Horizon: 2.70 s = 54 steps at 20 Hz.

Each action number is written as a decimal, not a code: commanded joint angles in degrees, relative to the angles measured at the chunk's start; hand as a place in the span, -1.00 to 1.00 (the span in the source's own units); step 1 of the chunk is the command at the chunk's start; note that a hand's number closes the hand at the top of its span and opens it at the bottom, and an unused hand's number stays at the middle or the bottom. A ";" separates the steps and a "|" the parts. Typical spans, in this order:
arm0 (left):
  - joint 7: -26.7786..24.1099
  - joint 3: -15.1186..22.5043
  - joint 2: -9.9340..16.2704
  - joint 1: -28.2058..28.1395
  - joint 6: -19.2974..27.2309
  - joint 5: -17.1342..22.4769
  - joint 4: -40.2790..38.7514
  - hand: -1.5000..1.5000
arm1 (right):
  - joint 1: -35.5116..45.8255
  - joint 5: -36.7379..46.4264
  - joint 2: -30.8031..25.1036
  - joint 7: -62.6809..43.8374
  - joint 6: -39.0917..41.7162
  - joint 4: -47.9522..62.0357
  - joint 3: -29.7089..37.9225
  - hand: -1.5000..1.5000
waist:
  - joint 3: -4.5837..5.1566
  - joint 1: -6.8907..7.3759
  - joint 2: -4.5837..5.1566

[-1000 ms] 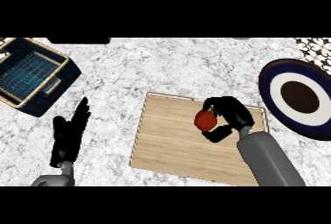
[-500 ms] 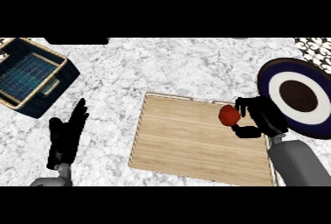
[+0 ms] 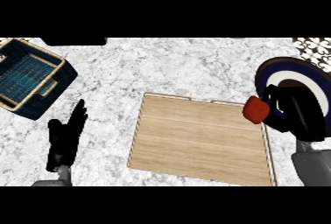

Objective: Pick the bell pepper from the tray and place it in the plate

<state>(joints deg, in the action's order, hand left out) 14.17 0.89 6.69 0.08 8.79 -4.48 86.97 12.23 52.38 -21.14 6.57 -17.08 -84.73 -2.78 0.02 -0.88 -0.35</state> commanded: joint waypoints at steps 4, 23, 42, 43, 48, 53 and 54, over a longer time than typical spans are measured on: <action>0.23 -0.73 -0.29 1.51 -0.41 -0.03 -1.36 0.00 | 1.20 -2.35 -1.36 -5.67 1.97 -4.70 8.22 1.00 | -0.01 0.83 0.32; 0.27 -1.52 -0.03 4.25 -1.98 -0.72 -2.76 0.00 | 21.02 -3.44 -12.02 5.07 4.63 40.25 17.56 1.00 | -0.06 2.05 0.69; -2.19 -1.26 -1.56 3.33 -1.33 -1.26 -4.38 0.00 | 28.61 -17.42 -14.63 37.23 19.72 62.80 28.29 -1.00 | -0.20 1.15 0.53; 0.20 -1.12 -1.42 3.44 -1.98 -0.42 -2.12 0.00 | 29.19 -20.42 -15.27 38.62 22.96 63.08 30.73 -1.00 | -0.26 1.08 0.28; -0.40 0.13 -3.27 3.32 0.21 -2.42 -3.57 0.00 | 29.97 -27.28 -20.38 39.80 34.47 67.10 36.62 -1.00 | -0.15 1.38 0.64; -1.77 -0.65 -1.30 3.54 -2.23 -1.53 -3.44 0.00 | 26.66 -27.52 -24.15 45.49 39.39 72.20 36.88 -1.00 | -0.23 2.47 1.07; -0.50 -1.29 -1.08 3.11 -2.65 -0.61 -2.75 0.00 | 26.93 -27.36 -25.37 45.54 40.76 71.71 36.31 -1.00 | -0.21 2.39 0.96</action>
<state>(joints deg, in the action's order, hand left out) 13.00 0.34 4.87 2.92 7.29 -6.07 84.03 39.55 26.17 -43.81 48.39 17.65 -14.87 32.99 -0.19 1.25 0.56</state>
